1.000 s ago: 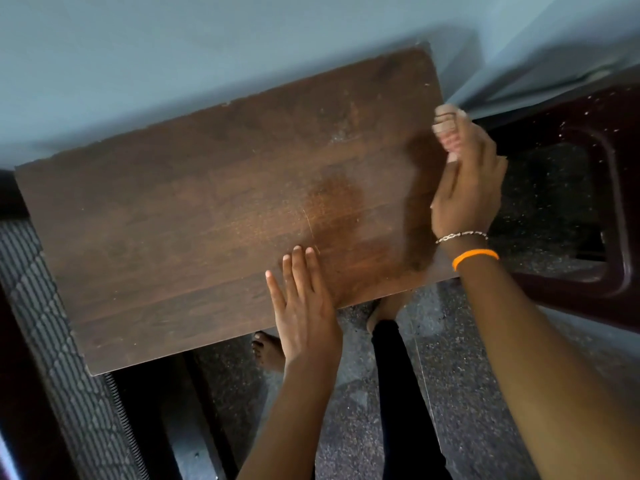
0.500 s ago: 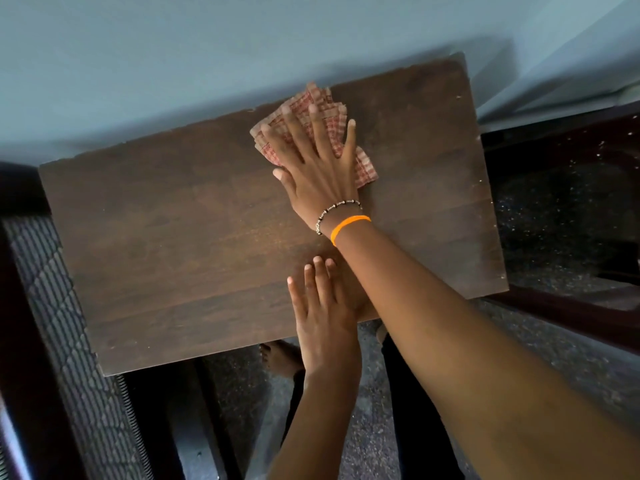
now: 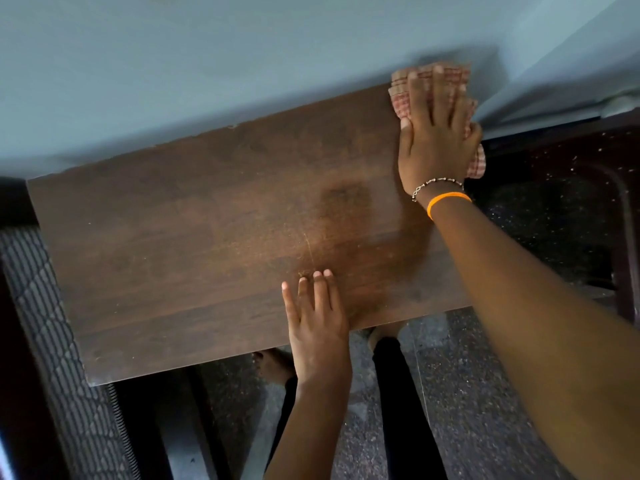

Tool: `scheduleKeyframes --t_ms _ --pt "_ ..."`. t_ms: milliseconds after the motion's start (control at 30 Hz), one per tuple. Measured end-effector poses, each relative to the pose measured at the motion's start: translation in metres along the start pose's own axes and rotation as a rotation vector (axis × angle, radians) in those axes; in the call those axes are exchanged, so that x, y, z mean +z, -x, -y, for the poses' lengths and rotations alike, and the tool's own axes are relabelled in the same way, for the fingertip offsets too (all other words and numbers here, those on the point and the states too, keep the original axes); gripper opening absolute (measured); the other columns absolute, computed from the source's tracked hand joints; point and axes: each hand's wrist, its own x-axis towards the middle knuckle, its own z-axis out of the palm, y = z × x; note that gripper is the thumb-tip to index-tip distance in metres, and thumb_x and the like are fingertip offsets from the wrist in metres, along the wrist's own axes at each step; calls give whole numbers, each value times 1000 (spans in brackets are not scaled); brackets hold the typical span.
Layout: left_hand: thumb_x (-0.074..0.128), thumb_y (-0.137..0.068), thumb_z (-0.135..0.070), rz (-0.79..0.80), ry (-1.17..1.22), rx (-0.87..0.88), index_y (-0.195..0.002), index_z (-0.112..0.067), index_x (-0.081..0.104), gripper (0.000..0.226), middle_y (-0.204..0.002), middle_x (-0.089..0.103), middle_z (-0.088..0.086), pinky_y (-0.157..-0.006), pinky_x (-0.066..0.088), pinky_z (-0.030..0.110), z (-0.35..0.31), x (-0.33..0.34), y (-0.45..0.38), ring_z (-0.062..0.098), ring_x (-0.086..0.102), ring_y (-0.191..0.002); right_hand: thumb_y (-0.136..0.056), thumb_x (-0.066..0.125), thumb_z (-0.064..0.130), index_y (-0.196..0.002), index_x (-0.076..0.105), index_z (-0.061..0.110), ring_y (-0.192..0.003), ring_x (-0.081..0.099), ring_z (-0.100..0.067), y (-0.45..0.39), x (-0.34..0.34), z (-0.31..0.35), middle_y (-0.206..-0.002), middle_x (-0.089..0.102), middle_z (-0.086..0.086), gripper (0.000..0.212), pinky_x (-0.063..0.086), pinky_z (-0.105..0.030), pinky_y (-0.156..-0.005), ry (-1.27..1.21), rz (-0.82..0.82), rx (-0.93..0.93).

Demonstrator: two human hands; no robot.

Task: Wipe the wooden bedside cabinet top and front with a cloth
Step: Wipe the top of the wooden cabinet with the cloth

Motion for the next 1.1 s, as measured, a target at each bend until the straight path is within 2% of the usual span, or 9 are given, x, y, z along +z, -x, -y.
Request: scheduleKeyframes --t_ms 133,300,433,567,667,767,867,967,1100 --pt "92 -35 -15 -22 -9 8 -123 0 55 96 -115 65 13 -103 32 55 2 1 -1 30 62 -107 -93 32 32 -148 14 36 -143 19 -34 18 -1 -14 -159 13 1 57 30 -53 -103 3 38 -40" --pt "93 -34 -19 -46 -19 -8 -126 -3 54 102 -119 63 11 -104 28 56 4 2 1 28 62 -108 -92 28 33 -148 13 35 -142 20 -36 103 2 -49 -159 14 -3 58 37 -53 -97 7 109 -67" --pt "90 -30 -17 -101 0 16 -125 -1 55 102 -118 64 14 -100 25 63 3 0 2 32 63 -106 -92 29 34 -147 21 32 -141 24 -36 178 9 -79 -158 18 -4 56 42 -53 -93 7 152 -44" --pt "90 -35 -16 -115 26 5 -127 -2 51 101 -120 62 13 -105 19 59 3 5 2 32 60 -109 -94 30 36 -145 27 30 -139 22 -34 219 14 -91 -155 24 -4 52 42 -52 -89 -2 158 -26" --pt "88 -42 -15 -136 54 0 -129 -5 49 96 -123 60 12 -107 16 58 2 9 1 33 58 -111 -95 27 40 -146 24 31 -141 18 -34 225 17 -85 -155 25 -5 52 37 -52 -93 -2 142 22" --pt "88 -46 -19 -135 87 -25 -135 -10 42 100 -125 56 10 -110 10 56 4 12 2 36 51 -115 -94 24 47 -148 20 31 -144 9 -34 231 22 -77 -157 17 -3 56 30 -54 -98 4 148 15" --pt "85 -58 -20 -161 76 -36 -142 -15 32 100 -126 53 9 -110 7 55 7 25 19 36 49 -115 -94 25 47 -148 19 29 -144 5 -34 239 27 -67 -158 15 -4 58 30 -60 -99 14 122 51" --pt "83 -60 -26 -175 161 -72 -143 -11 28 100 -125 50 15 -110 10 54 13 46 48 38 49 -116 -92 27 46 -148 18 29 -144 5 -32 244 29 -53 -158 16 -5 59 31 -63 -98 21 120 93" --pt "81 -60 -21 -158 275 -247 -144 -7 24 103 -130 42 18 -112 12 54 54 71 94 36 39 -120 -93 29 44 -148 17 30 -144 7 -32 277 43 -3 -158 17 -4 58 32 -60 -96 22 125 -92"
